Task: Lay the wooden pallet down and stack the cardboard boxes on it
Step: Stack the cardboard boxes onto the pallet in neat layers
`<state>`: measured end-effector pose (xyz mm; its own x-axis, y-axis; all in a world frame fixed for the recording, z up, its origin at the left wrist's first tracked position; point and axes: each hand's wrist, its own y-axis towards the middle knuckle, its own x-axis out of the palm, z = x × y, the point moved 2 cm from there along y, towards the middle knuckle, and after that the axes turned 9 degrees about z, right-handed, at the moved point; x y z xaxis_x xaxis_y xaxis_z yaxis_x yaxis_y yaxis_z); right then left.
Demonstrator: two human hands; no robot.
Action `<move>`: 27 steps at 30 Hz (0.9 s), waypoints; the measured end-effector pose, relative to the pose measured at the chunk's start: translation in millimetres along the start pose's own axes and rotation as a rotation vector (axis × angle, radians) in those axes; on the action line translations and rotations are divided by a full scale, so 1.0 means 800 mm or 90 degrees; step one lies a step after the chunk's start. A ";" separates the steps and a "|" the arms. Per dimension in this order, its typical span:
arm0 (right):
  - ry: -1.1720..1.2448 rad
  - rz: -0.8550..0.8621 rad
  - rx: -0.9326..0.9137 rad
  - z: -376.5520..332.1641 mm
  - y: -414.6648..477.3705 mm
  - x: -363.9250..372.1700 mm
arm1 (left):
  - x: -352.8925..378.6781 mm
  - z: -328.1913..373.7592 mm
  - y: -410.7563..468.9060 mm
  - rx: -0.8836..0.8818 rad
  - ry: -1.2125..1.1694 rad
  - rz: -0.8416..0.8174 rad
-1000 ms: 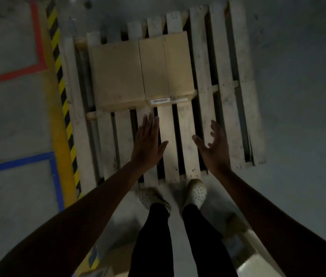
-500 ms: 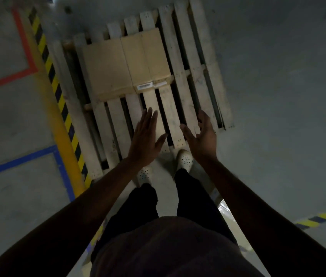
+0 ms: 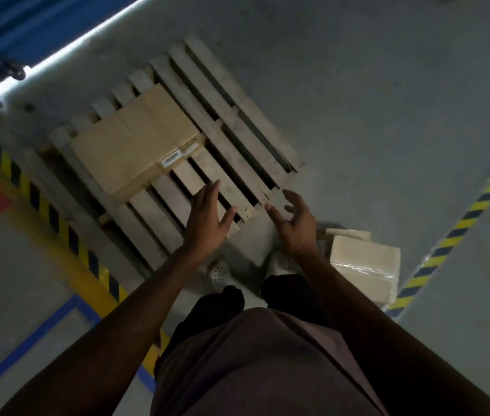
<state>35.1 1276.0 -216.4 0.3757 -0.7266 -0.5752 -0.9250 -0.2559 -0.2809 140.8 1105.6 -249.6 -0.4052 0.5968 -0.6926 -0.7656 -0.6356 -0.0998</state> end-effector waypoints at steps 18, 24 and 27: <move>0.133 0.261 0.284 0.243 -0.087 -0.240 | 0.223 0.218 -0.088 0.161 0.053 -0.243; 0.112 0.271 0.299 0.315 -0.105 -0.305 | 0.294 0.282 -0.135 0.108 0.062 -0.283; 0.095 0.260 0.307 0.341 -0.107 -0.325 | 0.321 0.299 -0.150 0.096 0.063 -0.284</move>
<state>32.3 1660.9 -252.5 -0.0446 -0.7949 -0.6050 -0.8489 0.3495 -0.3966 9.1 1452.2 -245.0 0.0237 0.7407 -0.6714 -0.9205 -0.2458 -0.3037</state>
